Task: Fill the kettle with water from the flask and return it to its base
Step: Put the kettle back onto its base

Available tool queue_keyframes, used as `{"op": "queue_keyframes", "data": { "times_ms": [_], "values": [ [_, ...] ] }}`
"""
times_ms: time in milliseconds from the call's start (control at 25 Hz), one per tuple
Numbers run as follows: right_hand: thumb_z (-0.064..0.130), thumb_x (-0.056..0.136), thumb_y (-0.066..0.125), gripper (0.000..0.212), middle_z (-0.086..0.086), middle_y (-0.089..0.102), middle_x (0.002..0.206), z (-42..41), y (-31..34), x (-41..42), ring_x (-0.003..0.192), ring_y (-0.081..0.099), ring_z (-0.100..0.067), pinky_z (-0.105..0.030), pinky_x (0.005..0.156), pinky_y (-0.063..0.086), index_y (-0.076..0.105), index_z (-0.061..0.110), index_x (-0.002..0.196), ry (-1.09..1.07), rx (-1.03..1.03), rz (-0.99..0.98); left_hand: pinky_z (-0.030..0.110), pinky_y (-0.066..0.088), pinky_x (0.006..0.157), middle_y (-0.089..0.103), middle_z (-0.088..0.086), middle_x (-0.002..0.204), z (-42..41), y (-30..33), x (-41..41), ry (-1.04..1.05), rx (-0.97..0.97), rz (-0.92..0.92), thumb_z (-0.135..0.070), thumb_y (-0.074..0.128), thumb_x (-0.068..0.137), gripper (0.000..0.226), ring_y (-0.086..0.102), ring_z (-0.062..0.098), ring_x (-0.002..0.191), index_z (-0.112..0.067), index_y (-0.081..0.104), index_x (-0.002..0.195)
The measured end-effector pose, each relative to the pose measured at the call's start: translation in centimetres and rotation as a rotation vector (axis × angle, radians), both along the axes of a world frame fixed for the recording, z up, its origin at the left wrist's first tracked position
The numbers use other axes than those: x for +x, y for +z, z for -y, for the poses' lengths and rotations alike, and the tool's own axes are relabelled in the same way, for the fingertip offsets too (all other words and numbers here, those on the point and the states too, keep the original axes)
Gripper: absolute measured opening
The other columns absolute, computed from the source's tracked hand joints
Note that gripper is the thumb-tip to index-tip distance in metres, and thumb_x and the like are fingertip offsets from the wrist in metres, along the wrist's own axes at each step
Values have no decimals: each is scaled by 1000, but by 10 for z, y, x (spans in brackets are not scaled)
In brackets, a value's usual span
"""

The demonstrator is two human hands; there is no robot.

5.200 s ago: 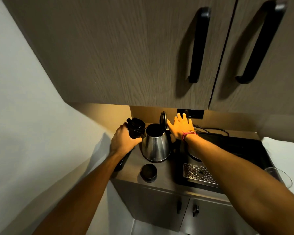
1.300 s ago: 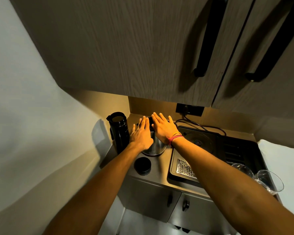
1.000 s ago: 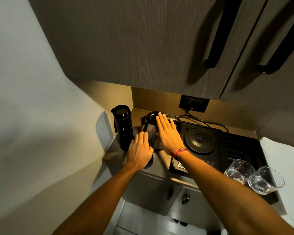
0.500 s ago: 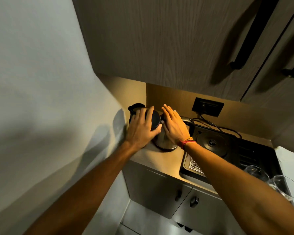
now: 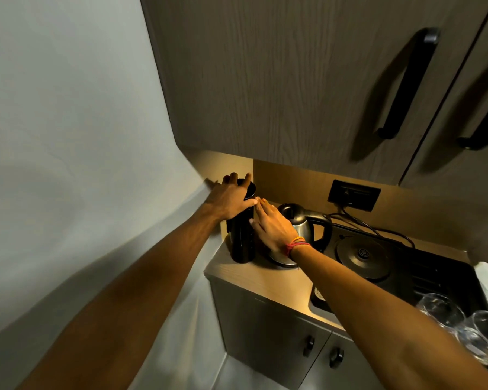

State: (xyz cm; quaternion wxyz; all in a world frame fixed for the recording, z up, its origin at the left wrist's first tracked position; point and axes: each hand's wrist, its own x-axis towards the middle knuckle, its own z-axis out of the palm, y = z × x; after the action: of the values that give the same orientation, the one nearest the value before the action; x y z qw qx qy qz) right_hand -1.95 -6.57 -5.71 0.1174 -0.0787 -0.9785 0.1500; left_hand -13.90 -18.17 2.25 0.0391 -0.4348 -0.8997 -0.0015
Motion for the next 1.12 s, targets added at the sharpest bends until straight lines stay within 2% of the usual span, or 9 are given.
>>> {"op": "queue_keyframes", "data": {
  "times_ms": [240,320,440,520,640,760,840,1000,1120],
  "values": [
    [50,100,25,73,-11,7,166,-36,1,15,154,7,-25,-38,124,8,5,9,156,7,95,65,55,40,98,35,20,142,-10,-10,-7,77,-76,-3,-62,51,90,76,43,39,126,-21,19,145],
    [50,100,27,74,-11,7,166,-61,0,29,154,6,-25,-39,125,8,5,9,156,-30,125,57,59,34,102,34,22,145,-12,-10,-6,90,-113,-57,-67,53,85,89,41,41,129,-20,13,148],
    [49,99,35,75,-12,11,166,-98,-4,48,154,10,-28,-41,125,11,10,8,156,-90,154,50,61,22,111,11,26,158,-18,-9,4,30,-84,-242,-76,57,75,118,18,46,143,-18,-8,154],
    [48,97,41,78,-13,11,166,-121,-5,57,154,10,-28,-43,125,11,11,8,156,-133,138,92,56,31,112,17,25,156,-32,-12,25,-142,34,-340,-73,60,75,116,23,43,141,-13,3,155],
    [49,94,49,82,-14,14,165,-144,-8,65,153,13,-30,-45,124,15,15,7,156,-158,146,243,47,45,101,34,16,145,-71,-29,58,-346,138,-78,-55,77,72,104,34,33,132,-7,25,149],
    [36,89,59,59,-18,47,142,-148,-14,62,132,46,-38,-45,104,41,40,7,138,-202,75,312,51,30,113,24,18,153,-104,-53,66,-119,8,257,-55,84,63,125,21,37,143,-8,12,153],
    [24,90,60,39,-19,56,125,-145,-15,56,114,57,-39,-45,88,46,46,6,121,-238,-46,256,55,24,115,19,22,157,-111,-65,60,45,-62,391,-58,87,57,136,16,41,145,-12,4,155],
    [12,87,60,29,-23,57,118,-141,-17,60,106,58,-43,-47,82,44,48,3,112,-245,-90,128,57,40,102,37,22,147,-121,-78,52,89,-44,384,-66,88,41,133,35,42,135,-17,21,146],
    [11,85,61,32,-23,57,118,-147,-5,66,105,57,-44,-51,82,45,48,2,114,-269,-26,49,57,42,100,41,21,142,-126,-72,53,77,80,410,-67,87,37,133,38,43,132,-18,24,143]
  ]
}}
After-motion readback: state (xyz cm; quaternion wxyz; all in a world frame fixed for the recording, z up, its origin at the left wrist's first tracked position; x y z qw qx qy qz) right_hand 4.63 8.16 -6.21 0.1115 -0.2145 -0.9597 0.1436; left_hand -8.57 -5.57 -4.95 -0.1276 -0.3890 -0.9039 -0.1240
